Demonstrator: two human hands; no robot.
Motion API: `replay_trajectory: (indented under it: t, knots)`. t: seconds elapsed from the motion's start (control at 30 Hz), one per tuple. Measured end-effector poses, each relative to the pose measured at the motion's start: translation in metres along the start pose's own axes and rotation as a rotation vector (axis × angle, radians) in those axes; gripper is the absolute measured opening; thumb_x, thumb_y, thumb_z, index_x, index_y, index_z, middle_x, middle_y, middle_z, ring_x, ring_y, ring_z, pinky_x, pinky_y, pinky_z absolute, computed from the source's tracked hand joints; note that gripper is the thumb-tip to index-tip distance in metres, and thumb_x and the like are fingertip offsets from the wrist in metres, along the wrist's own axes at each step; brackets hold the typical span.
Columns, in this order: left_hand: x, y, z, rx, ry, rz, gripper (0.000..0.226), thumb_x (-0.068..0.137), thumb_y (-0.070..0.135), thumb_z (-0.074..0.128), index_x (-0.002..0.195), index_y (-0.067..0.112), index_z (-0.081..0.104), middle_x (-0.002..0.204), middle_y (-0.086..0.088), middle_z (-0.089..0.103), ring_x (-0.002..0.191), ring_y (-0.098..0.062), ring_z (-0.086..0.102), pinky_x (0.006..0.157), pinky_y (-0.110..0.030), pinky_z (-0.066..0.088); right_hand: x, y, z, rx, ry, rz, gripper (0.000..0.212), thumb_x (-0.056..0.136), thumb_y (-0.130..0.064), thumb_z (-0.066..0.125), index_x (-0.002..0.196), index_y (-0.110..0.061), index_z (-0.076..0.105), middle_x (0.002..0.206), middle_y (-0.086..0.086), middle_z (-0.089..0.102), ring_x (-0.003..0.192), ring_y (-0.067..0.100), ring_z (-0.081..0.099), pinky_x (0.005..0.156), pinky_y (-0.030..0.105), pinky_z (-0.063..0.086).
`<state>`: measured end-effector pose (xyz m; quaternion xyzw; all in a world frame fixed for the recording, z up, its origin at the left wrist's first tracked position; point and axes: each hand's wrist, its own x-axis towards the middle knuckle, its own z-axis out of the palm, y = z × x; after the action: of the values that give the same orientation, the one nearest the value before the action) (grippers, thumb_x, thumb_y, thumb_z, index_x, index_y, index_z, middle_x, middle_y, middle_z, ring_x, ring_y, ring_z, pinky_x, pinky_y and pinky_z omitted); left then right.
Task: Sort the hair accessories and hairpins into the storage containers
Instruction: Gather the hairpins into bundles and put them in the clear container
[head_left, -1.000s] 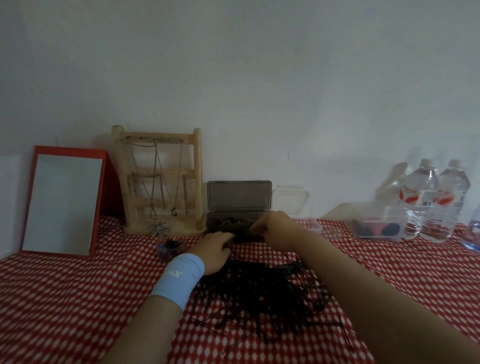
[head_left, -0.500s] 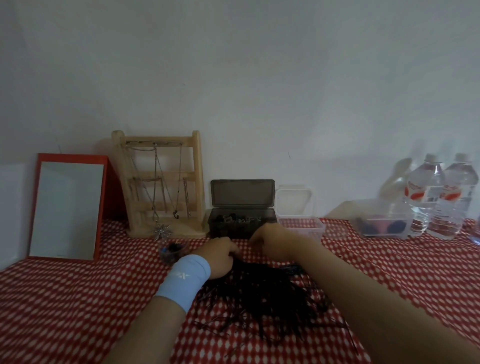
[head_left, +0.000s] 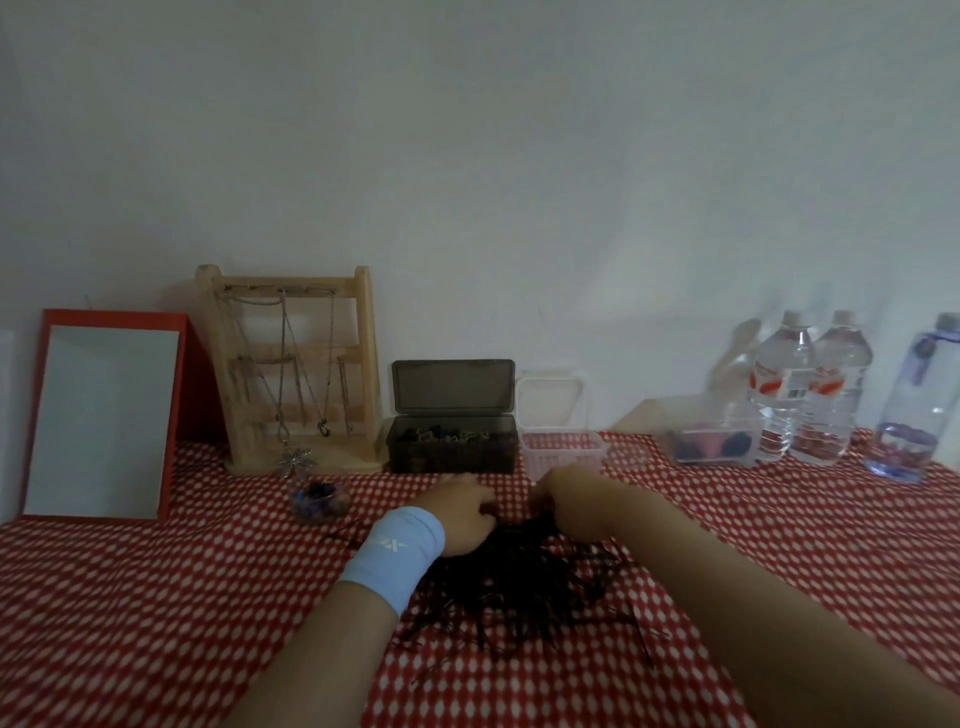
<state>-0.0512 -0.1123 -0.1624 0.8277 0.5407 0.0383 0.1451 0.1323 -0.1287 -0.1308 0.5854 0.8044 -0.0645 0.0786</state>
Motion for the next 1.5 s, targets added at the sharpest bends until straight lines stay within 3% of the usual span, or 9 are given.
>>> replay_trajectory:
  t: [0.2,0.53,0.67,0.8,1.03,1.23,1.3,1.37,1.5]
  knots:
    - [0.003,0.029,-0.003,-0.015,-0.002,0.044,0.052,0.097,0.03,0.046,0.147,0.02,0.037,0.152,-0.009,0.033,0.138,-0.031,0.031,0.114,-0.038,0.029,-0.027,0.021,-0.017,0.331,0.12,-0.05,0.046,0.092,0.004,0.055,0.123,-0.026,0.07,0.124,-0.005,0.069,0.11,0.01,0.064,0.106,0.03,0.047]
    - [0.007,0.061,0.009,0.006,-0.027,0.143,0.043,0.096,0.023,0.052,0.139,0.024,0.051,0.146,-0.005,0.038,0.135,-0.025,0.034,0.111,-0.03,0.028,-0.036,0.07,0.006,0.152,0.063,0.167,0.036,0.098,-0.019,0.06,0.132,-0.03,0.062,0.136,0.001,0.059,0.123,0.023,0.056,0.107,0.033,0.039]
    - [-0.003,0.072,0.008,-0.002,-0.196,0.122,0.1,0.072,0.075,0.061,0.152,0.028,0.025,0.157,0.003,0.021,0.143,-0.023,0.023,0.117,-0.044,0.025,-0.038,0.067,0.008,0.147,0.087,0.077,0.039,0.093,-0.01,0.062,0.124,-0.033,0.068,0.12,-0.006,0.066,0.102,0.014,0.061,0.092,0.025,0.046]
    - [-0.009,0.077,0.018,0.129,-0.277,0.115,0.131,0.053,0.08,0.071,0.154,0.033,0.004,0.16,0.007,0.007,0.146,-0.025,0.013,0.118,-0.05,0.024,-0.042,0.069,-0.001,0.244,0.156,0.026,0.039,0.094,-0.008,0.059,0.125,-0.03,0.066,0.124,-0.007,0.066,0.104,0.009,0.06,0.095,0.024,0.047]
    - [-0.006,0.081,0.019,-0.004,-0.069,0.174,0.075,0.077,0.058,0.07,0.139,0.026,0.043,0.14,-0.003,0.044,0.124,-0.019,0.044,0.105,-0.036,0.04,-0.059,0.067,0.007,0.036,0.037,0.148,0.048,0.095,-0.013,0.06,0.141,-0.026,0.054,0.144,0.006,0.052,0.131,0.028,0.05,0.111,0.037,0.036]
    - [-0.022,0.107,0.019,0.133,-0.055,0.249,0.1,0.066,0.076,0.065,0.147,0.029,0.029,0.152,0.006,0.022,0.139,-0.02,0.021,0.114,-0.047,0.028,-0.059,0.062,0.009,0.012,0.038,0.131,0.031,0.092,-0.024,0.067,0.123,-0.023,0.069,0.119,0.003,0.068,0.093,0.018,0.06,0.084,0.026,0.044]
    - [-0.026,0.119,0.025,0.174,-0.076,0.257,0.107,0.058,0.079,0.069,0.147,0.032,0.03,0.149,0.006,0.024,0.136,-0.022,0.024,0.113,-0.049,0.03,-0.061,0.063,0.004,0.042,0.052,0.142,0.031,0.095,-0.026,0.064,0.125,-0.018,0.068,0.124,0.007,0.066,0.098,0.019,0.059,0.09,0.028,0.044]
    - [-0.026,0.123,0.03,0.192,-0.066,0.251,0.106,0.06,0.073,0.072,0.146,0.028,0.032,0.146,0.003,0.028,0.134,-0.023,0.029,0.111,-0.047,0.033,-0.066,0.065,0.002,0.074,0.047,0.164,0.032,0.098,-0.027,0.059,0.129,-0.017,0.064,0.129,0.008,0.063,0.113,0.024,0.06,0.1,0.032,0.044]
    - [-0.018,0.11,0.022,0.139,-0.037,0.26,0.085,0.072,0.043,0.075,0.143,0.022,0.035,0.143,0.0,0.03,0.134,-0.022,0.027,0.113,-0.042,0.031,-0.073,0.07,0.01,0.13,-0.039,0.131,0.036,0.082,-0.034,0.074,0.117,-0.032,0.07,0.115,-0.004,0.068,0.101,0.017,0.062,0.096,0.037,0.049]
